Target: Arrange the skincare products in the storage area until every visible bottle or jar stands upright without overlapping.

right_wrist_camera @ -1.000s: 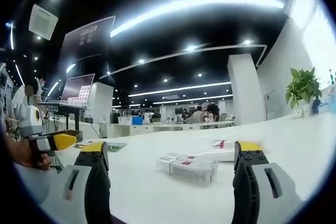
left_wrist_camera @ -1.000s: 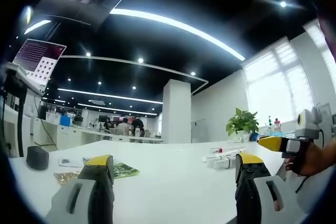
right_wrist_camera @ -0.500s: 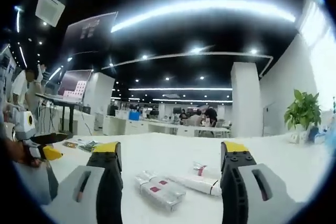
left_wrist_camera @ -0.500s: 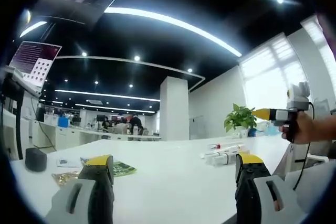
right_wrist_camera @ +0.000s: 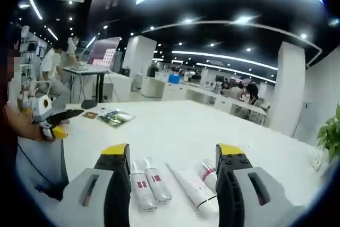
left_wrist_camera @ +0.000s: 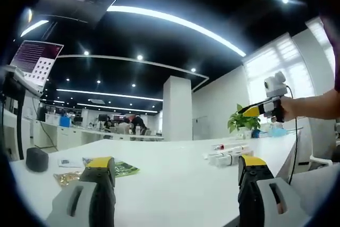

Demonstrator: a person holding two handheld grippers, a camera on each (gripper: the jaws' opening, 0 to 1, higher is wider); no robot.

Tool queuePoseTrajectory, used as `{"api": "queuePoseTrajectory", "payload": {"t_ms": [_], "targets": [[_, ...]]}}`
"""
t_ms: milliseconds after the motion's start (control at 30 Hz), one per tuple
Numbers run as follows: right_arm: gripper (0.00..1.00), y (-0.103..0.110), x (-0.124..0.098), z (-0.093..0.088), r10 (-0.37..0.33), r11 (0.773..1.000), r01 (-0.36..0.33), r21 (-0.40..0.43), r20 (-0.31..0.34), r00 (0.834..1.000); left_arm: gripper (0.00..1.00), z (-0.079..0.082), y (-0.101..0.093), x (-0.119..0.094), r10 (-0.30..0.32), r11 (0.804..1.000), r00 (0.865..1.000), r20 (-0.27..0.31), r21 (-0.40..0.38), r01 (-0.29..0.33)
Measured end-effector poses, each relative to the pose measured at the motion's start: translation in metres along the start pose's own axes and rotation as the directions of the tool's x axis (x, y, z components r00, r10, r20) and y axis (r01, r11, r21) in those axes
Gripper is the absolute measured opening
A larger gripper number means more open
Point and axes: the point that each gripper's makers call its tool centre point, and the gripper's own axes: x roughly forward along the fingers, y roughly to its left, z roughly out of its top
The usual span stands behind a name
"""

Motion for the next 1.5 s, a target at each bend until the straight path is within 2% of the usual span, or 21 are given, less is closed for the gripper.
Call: {"api": "queuePoseTrajectory", "payload": {"t_ms": [100,167,200,267,333,400,533,667,733,767,833,900,933,1067,1167,1300,1400,1500], "targets": [[0.55,-0.002,0.010,-0.001,0.077,0.997,-0.077,0.006,-0.060,0.995,0.98,0.002,-0.002,0.000,-0.014,1.000,1.000,0.019,0.008,0.014],[0.50,-0.006,0.016,-0.002,0.101,0.993,-0.107,-0.051,-0.121,0.988,0.98,0.003,-0.002,0.000,-0.019,1.000,1.000,0.022,0.011,0.019],[0.47,-0.007,0.020,-0.008,0.126,0.987,-0.142,-0.076,-0.180,0.976,0.98,0.002,-0.002,0.000,-0.019,1.000,1.000,0.019,0.012,0.019],[0.45,-0.011,0.029,-0.015,0.145,0.981,-0.171,-0.090,-0.242,0.959,0.98,-0.001,-0.001,0.000,-0.018,1.000,1.000,0.005,0.005,0.018],[0.42,-0.007,0.037,-0.024,0.213,0.973,-0.231,-0.029,-0.294,0.932,0.98,0.000,0.000,0.000,-0.015,1.000,1.000,0.008,-0.002,0.015],[0.42,-0.005,0.044,-0.035,0.252,0.964,-0.265,0.009,-0.347,0.903,0.98,0.001,0.001,0.000,-0.013,1.000,1.000,0.016,-0.004,0.013],[0.42,-0.007,0.058,-0.059,0.277,0.954,-0.299,0.024,-0.456,0.846,0.98,0.001,0.003,-0.001,-0.006,1.000,1.000,0.020,-0.008,0.007],[0.39,-0.006,0.066,-0.075,0.299,0.944,-0.328,0.036,-0.517,0.802,0.98,-0.002,0.003,-0.001,-0.007,1.000,1.000,0.006,-0.004,0.007],[0.38,-0.008,0.070,-0.082,0.301,0.942,-0.335,0.035,-0.537,0.788,0.98,-0.002,0.003,-0.001,-0.012,1.000,1.000,0.005,-0.009,0.012],[0.38,-0.008,0.070,-0.087,0.305,0.940,-0.336,0.048,-0.557,0.772,0.98,-0.003,0.004,-0.001,-0.012,1.000,1.000,0.002,-0.007,0.012],[0.38,-0.007,0.072,-0.089,0.311,0.937,-0.344,0.052,-0.571,0.760,0.97,-0.003,0.005,-0.002,-0.009,1.000,1.000,0.001,-0.006,0.009],[0.38,-0.004,0.072,-0.093,0.318,0.933,-0.354,0.060,-0.594,0.739,0.96,-0.004,0.006,-0.002,-0.009,1.000,1.000,0.001,-0.008,0.009],[0.39,-0.003,0.072,-0.093,0.320,0.933,-0.355,0.062,-0.597,0.736,0.94,-0.005,0.007,-0.002,-0.008,1.000,1.000,-0.001,-0.011,0.008],[0.41,0.003,0.073,-0.102,0.325,0.925,-0.376,0.060,-0.639,0.697,0.92,-0.006,0.006,-0.002,-0.011,1.000,1.000,-0.005,-0.019,0.011],[0.41,0.002,0.076,-0.106,0.326,0.924,-0.377,0.068,-0.658,0.679,0.92,-0.010,0.004,-0.002,-0.017,1.000,1.000,-0.017,-0.015,0.017],[0.41,0.005,0.077,-0.116,0.342,0.915,-0.394,0.089,-0.689,0.639,0.91,-0.012,0.001,-0.001,-0.028,1.000,0.999,-0.025,-0.010,0.028],[0.39,0.001,0.080,-0.114,0.333,0.919,-0.385,0.086,-0.693,0.639,0.86,-0.010,0.000,-0.002,-0.031,0.999,0.999,-0.015,0.012,0.031],[0.39,-0.001,0.083,-0.116,0.333,0.918,-0.387,0.089,-0.704,0.628,0.86,-0.009,0.000,-0.002,-0.030,0.999,1.000,-0.008,0.015,0.030]]}}
